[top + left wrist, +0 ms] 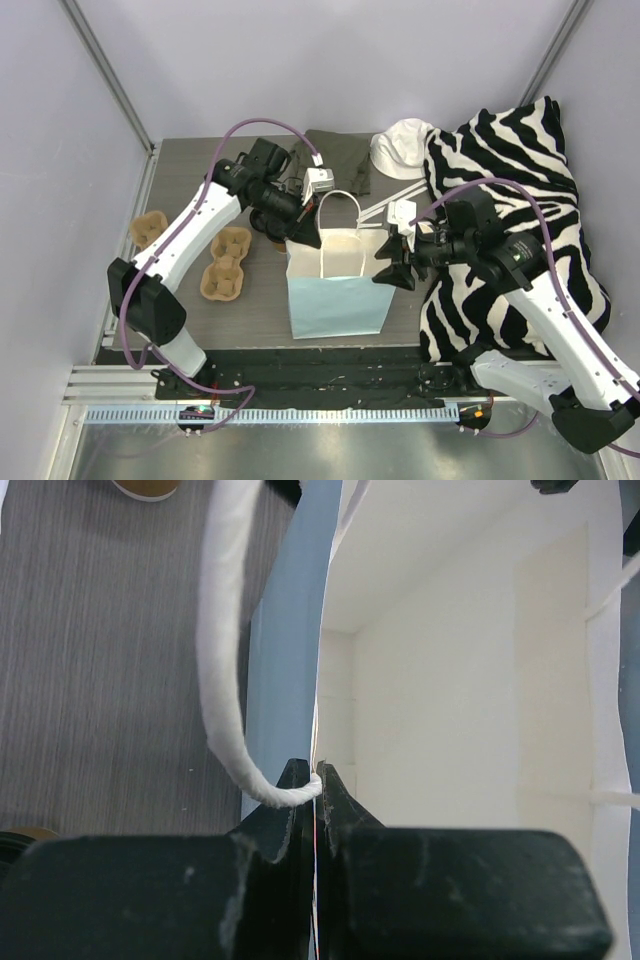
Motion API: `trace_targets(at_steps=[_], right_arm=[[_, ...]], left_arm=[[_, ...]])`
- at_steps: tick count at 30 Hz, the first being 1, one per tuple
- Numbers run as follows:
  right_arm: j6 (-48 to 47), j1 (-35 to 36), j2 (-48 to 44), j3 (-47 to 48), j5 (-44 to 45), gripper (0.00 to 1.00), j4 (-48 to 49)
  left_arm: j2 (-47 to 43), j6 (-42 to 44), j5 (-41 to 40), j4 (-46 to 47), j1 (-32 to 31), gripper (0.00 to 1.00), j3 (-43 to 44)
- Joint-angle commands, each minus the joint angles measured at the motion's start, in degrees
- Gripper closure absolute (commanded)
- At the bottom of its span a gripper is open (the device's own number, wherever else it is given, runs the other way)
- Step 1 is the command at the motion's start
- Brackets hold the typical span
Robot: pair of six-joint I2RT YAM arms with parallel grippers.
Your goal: Pack the takeout coffee
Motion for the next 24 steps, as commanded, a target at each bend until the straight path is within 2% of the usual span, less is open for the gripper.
trace_targets(at_steps=[1,9,11,12,13,14,15,17,19,24], right_arm=[[-0.2,0.9,-1.0,-1.7,-0.4,0.45,0.7],[2.6,2.0,-0.5,-2.2,0.1,0.54,4.2],[2.8,2.3,-0.2,-2.1,0.1,0.62,4.4],[2.8,2.5,0.0,-2.0,0.1,0.67,4.4],[2.8,2.6,0.0,-2.0,0.2,0.83,4.3],[2.8,2.7,0.0,-2.0,0.6,0.92,4.3],[2.8,2.9,-0.1,-1.9,0.8,0.98,4.4],[2.6,3.0,-0.4,-2.0,1.7,0.99,4.4],[2.6,3.2,-0.5,-1.9,1.9,0.99,4.7],[1.9,3.7,-0.3,-1.9,2.6,0.99,4.7]], left_arm=[[0.2,-0.6,1.2,1.5,0.2,1.0,1.1],[0.1,-2.0,0.8,1.6,0.2,0.98,1.4],[0.1,-2.5,0.5,1.6,0.2,0.96,1.5],[0.1,-2.6,0.3,1.5,0.2,0.92,1.5],[0.0,-3.2,-0.1,1.3,0.3,0.85,1.7],[-0.2,-3.2,-0.2,0.9,0.3,0.7,2.2],[-0.3,-3.2,-0.2,-0.6,0.8,0.61,2.4],[-1.2,-4.3,1.3,-2.0,1.9,0.45,3.3],[-3.1,-6.1,6.0,-4.0,4.8,0.38,3.4],[-8.4,-7.6,8.7,-11.1,12.4,0.33,5.3]])
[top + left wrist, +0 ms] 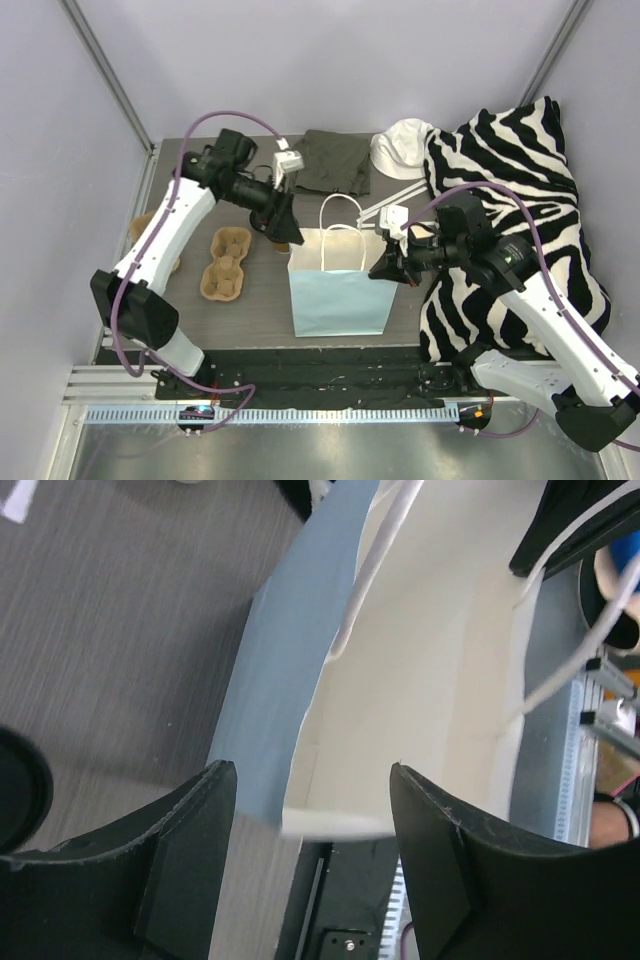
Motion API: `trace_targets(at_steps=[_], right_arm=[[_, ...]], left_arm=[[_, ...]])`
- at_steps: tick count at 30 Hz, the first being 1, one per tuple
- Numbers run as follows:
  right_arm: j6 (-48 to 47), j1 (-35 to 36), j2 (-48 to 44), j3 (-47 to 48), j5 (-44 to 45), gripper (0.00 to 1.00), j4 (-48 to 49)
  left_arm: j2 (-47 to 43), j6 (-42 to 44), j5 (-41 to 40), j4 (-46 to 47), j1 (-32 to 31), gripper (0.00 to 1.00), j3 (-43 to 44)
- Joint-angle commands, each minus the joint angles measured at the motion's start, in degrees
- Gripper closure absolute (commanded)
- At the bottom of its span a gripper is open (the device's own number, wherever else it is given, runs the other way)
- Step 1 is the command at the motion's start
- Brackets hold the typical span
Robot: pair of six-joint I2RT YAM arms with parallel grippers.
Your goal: Pack the takeout coffee
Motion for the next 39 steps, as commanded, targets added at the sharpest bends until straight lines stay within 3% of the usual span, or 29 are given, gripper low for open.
trace_targets(at_steps=[1,2,3,7,13,18,26,33,39], right_arm=[[-0.7,0.8,0.0,1.1,1.0,0.99,2.4],[-0.9,1.0,0.2,1.2,1.1,0.99,2.3],[-1.2,1.2,0.3,1.2,1.4,0.99,2.2],[-2.7,1.9,0.7,1.4,2.3,0.99,1.8],[-2.5,2.3,0.8,2.2,2.9,0.99,2.0],[-2.2,2.4,0.8,2.3,2.9,0.99,1.9],[-1.7,2.4,1.1,2.3,3.0,0.99,2.6],[0.1,2.4,1.5,1.8,3.5,0.99,3.6],[1.7,2.4,2.4,1.8,4.3,0.99,4.5]], left_arm=[[-8.0,-4.5,5.4,-5.6,6.8,0.33,3.7],[-10.2,-7.0,4.9,-2.4,8.9,0.33,3.4],[-11.4,-15.7,2.6,0.5,9.2,0.34,2.2],[-16.1,-28.0,2.7,10.9,7.3,0.39,-0.4],[-15.8,-39.7,3.3,23.1,3.1,0.42,-3.4],[-15.0,-37.8,-1.0,26.7,-4.0,0.37,-2.5],[-13.0,-34.9,-5.9,26.8,-10.9,0.44,-1.4],[-15.2,-29.0,-2.7,25.4,-14.6,0.81,-3.4],[-17.3,-21.9,-3.8,19.9,-20.0,1.0,-4.3]])
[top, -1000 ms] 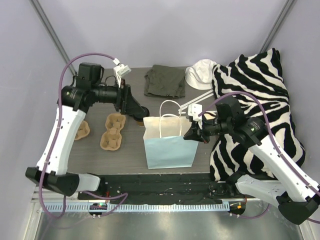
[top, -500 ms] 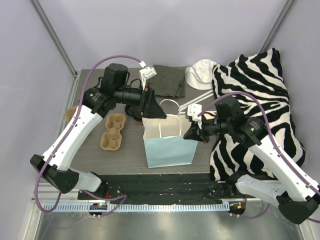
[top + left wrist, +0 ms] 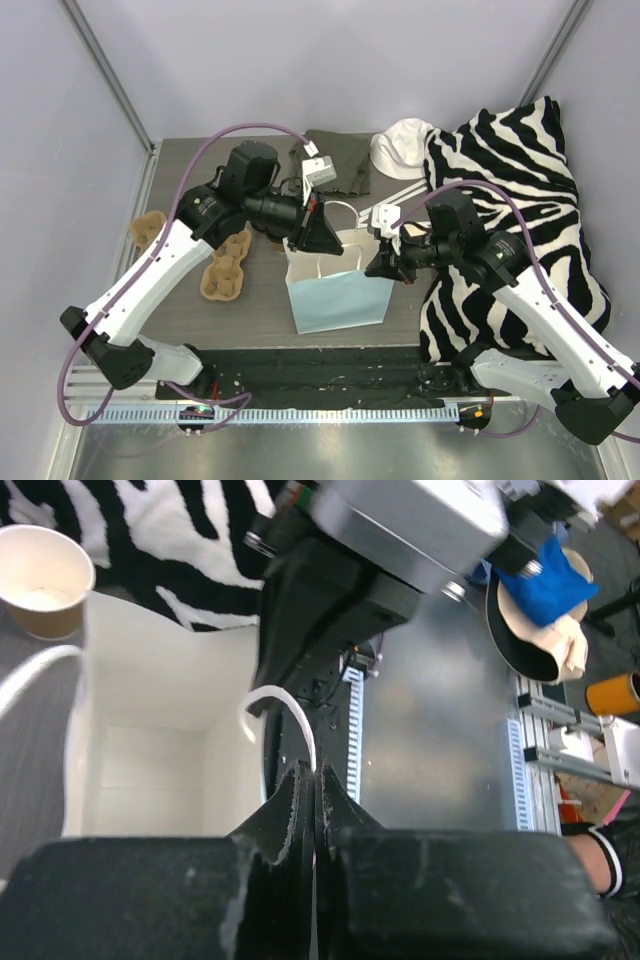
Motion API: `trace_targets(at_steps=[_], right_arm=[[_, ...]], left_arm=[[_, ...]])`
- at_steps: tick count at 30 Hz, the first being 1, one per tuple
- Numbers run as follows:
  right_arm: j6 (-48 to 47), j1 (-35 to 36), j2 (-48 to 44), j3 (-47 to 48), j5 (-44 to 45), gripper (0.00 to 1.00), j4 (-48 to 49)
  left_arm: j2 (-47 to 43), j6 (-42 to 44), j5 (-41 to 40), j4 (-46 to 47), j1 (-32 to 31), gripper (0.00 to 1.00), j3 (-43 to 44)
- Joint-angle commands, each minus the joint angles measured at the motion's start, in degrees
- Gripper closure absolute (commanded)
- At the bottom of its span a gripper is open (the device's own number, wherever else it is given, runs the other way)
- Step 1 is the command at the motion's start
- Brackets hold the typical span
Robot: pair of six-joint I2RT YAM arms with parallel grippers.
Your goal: Pack the takeout coffee
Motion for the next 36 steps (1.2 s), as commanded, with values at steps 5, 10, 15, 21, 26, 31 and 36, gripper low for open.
trace_targets(at_steps=[5,10,15,21,26,31,36], right_arm=[[3.8,0.4,1.1,1.6,1.4,0.99,4.4],[4.9,0.4,1.6,1.5,1.5,0.99,5.1],[5.3,0.3,1.9,1.5,1.2,0.99,5.5],[5.1,0.3,1.6,1.4,0.7,0.99,5.4],[4.4,0.3,1.3,1.3,0.4,0.99,4.4],[4.1,0.3,1.3,1.0,-0.3,0.99,4.5],[3.8,0.2,1.3,1.1,-0.3,0.99,4.5]], left_arm=[[-8.3,14.8,-8.2,-4.9,-8.4,1.0,-4.0],[-11.7,21.9,-21.0,-5.1,-17.7,1.0,-9.4],[-11.4,24.9,-26.0,-4.8,-21.2,1.0,-13.8],[-11.3,28.0,-31.9,-0.7,-22.8,1.0,-19.2],[-10.6,28.5,-32.8,0.7,-22.8,1.0,-21.1],[-10.6,30.8,-34.7,2.7,-22.8,1.0,-24.1],[-10.5,32.7,-37.1,5.5,-22.8,1.0,-26.4]])
